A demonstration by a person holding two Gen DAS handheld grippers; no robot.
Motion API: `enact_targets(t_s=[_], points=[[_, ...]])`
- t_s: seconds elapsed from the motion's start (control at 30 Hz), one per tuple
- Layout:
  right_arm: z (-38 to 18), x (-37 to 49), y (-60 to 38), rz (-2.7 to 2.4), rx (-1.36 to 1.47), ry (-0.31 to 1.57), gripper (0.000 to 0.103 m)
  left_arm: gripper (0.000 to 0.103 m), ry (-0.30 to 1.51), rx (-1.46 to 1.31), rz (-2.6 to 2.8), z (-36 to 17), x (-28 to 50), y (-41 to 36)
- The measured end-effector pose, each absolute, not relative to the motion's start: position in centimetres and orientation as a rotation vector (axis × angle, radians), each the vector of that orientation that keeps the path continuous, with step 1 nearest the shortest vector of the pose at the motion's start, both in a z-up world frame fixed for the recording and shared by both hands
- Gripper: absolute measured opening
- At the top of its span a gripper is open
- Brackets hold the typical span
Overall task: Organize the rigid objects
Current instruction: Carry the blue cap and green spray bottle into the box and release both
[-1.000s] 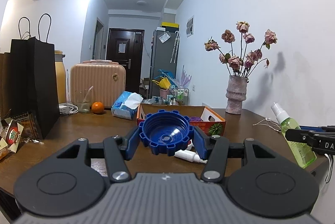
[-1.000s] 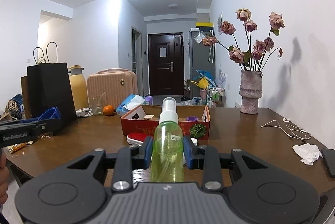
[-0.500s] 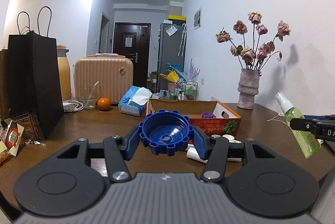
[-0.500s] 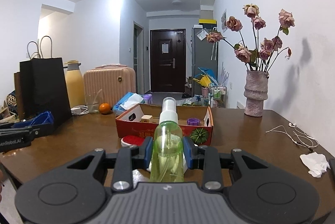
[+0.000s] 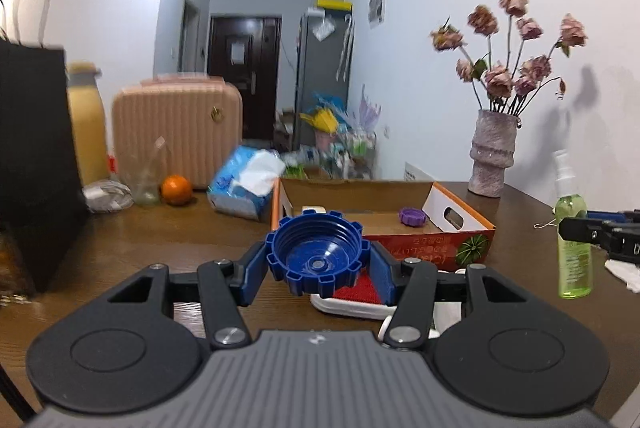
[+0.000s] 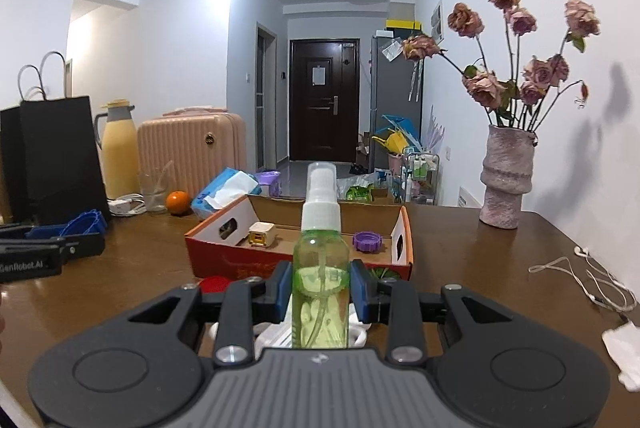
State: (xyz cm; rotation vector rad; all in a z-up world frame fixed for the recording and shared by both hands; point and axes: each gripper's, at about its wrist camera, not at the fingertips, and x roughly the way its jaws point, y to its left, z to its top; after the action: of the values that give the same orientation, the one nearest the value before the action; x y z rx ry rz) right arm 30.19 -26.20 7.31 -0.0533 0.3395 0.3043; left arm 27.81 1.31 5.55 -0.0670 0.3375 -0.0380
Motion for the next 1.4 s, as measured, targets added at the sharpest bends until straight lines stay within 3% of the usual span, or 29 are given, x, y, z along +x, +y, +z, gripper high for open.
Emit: enact_targets(t_s=[0.5, 0.8, 1.13, 1.4], points=[[7.7, 47.8, -26.3, 0.327, -0.115, 0.434, 0.030, 0.054, 0.470, 0.008, -0.067, 5.0, 46.5, 2.7], [3.9, 59.3, -23.2, 0.406, -0.273, 0.706, 0.030, 0.054, 0.592, 0.086, -0.101, 1.7, 54.1, 2.1], [-0.8, 64.2, -18.5, 0.469, -0.423, 0.880, 0.030, 0.056, 0.633, 0.216, -0.176, -2.1, 56.6, 0.6], [-1.5, 64.5, -19.1, 0.467, -0.394, 0.886, 0.030, 0.058, 0.668, 0.215, -0.190, -2.0, 57.5, 0.4]])
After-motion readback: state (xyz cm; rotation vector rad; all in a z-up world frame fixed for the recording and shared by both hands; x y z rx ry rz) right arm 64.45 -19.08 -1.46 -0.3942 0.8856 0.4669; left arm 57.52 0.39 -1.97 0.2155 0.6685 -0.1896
